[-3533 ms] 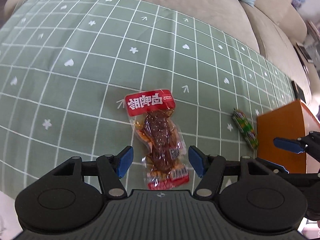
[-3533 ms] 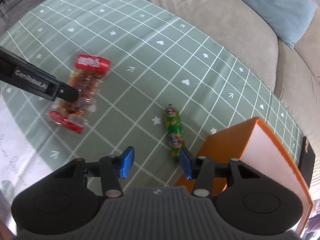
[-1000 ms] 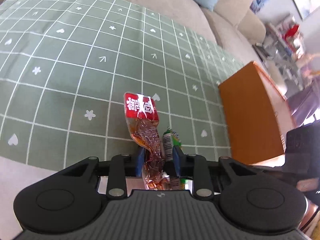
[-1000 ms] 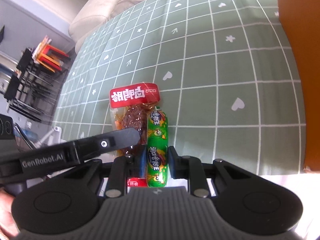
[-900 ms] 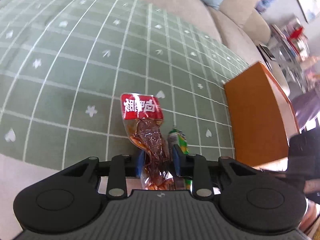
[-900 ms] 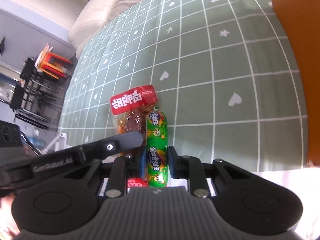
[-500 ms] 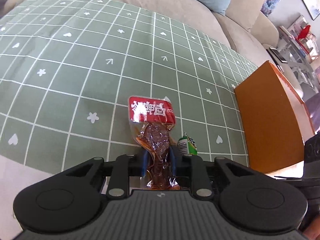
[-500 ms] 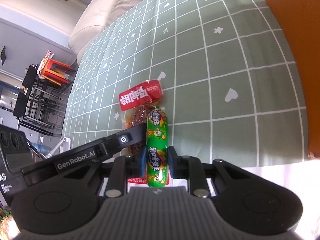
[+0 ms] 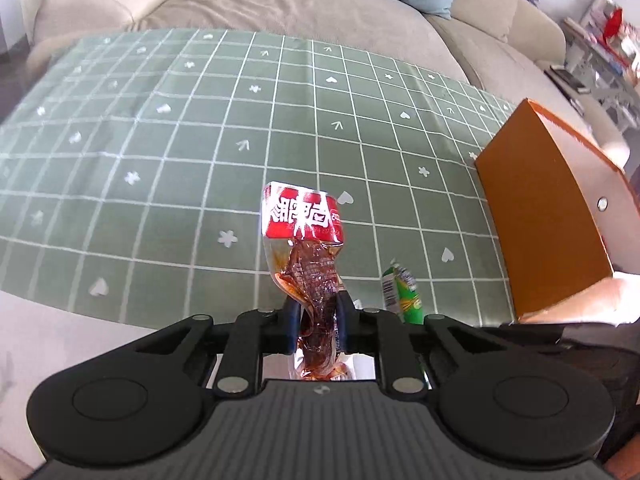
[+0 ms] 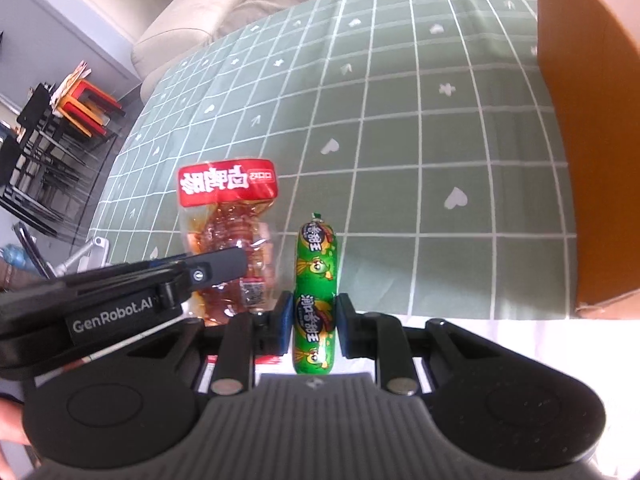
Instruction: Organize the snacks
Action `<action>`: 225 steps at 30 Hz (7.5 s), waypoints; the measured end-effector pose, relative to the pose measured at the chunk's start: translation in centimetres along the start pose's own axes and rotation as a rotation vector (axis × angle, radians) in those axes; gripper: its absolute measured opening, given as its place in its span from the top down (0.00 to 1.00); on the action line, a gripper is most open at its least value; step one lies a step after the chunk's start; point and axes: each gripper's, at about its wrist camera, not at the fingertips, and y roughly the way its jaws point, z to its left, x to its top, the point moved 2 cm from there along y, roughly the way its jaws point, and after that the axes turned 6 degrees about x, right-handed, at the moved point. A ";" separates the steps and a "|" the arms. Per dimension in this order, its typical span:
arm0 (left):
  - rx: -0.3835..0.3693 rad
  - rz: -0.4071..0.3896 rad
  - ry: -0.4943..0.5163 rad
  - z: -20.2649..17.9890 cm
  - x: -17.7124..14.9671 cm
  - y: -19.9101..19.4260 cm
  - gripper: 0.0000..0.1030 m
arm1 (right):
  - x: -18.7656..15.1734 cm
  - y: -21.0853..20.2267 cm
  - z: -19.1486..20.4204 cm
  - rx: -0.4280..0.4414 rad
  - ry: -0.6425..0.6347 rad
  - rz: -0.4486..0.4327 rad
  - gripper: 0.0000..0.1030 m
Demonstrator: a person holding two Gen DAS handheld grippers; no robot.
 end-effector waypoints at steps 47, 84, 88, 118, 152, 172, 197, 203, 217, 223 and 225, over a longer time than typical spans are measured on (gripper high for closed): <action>-0.188 -0.105 0.670 -30.9 9.3 -2.6 0.81 | 8.3 -20.9 -16.6 -0.550 -0.213 0.052 0.81; -0.110 0.005 0.709 -29.6 9.9 -1.3 0.34 | 9.8 -19.6 -17.5 -0.568 -0.186 0.090 0.42; -0.062 -0.049 0.750 -28.1 9.9 -4.1 0.34 | 9.9 -20.4 -14.9 -0.572 -0.223 0.065 0.34; 0.180 -0.443 0.200 -5.4 -0.8 -13.4 0.30 | -5.1 -19.1 6.2 -0.523 -0.347 -0.560 0.19; 0.264 -0.535 0.150 -2.5 -7.5 -12.1 0.17 | -11.2 -13.9 5.2 -0.516 -0.347 -0.611 0.06; 0.264 -0.519 0.159 -2.3 -7.4 -11.6 0.16 | -11.3 -13.7 5.4 -0.504 -0.373 -0.591 0.06; 0.295 -0.514 0.183 -2.4 -7.5 -11.4 0.16 | -11.4 -13.5 5.4 -0.491 -0.381 -0.586 0.06; 0.298 -0.514 0.187 -2.4 -7.5 -11.4 0.16 | -11.4 -13.5 5.3 -0.489 -0.381 -0.585 0.06; 0.296 -0.519 0.185 -2.2 -7.6 -11.4 0.16 | -11.4 -13.5 5.3 -0.489 -0.378 -0.582 0.06; 0.311 -0.516 0.188 -2.1 -7.6 -11.4 0.16 | -11.5 -13.5 5.2 -0.489 -0.375 -0.582 0.06; 0.311 -0.515 0.187 -2.0 -7.6 -11.4 0.16 | -11.5 -13.4 5.2 -0.490 -0.372 -0.580 0.06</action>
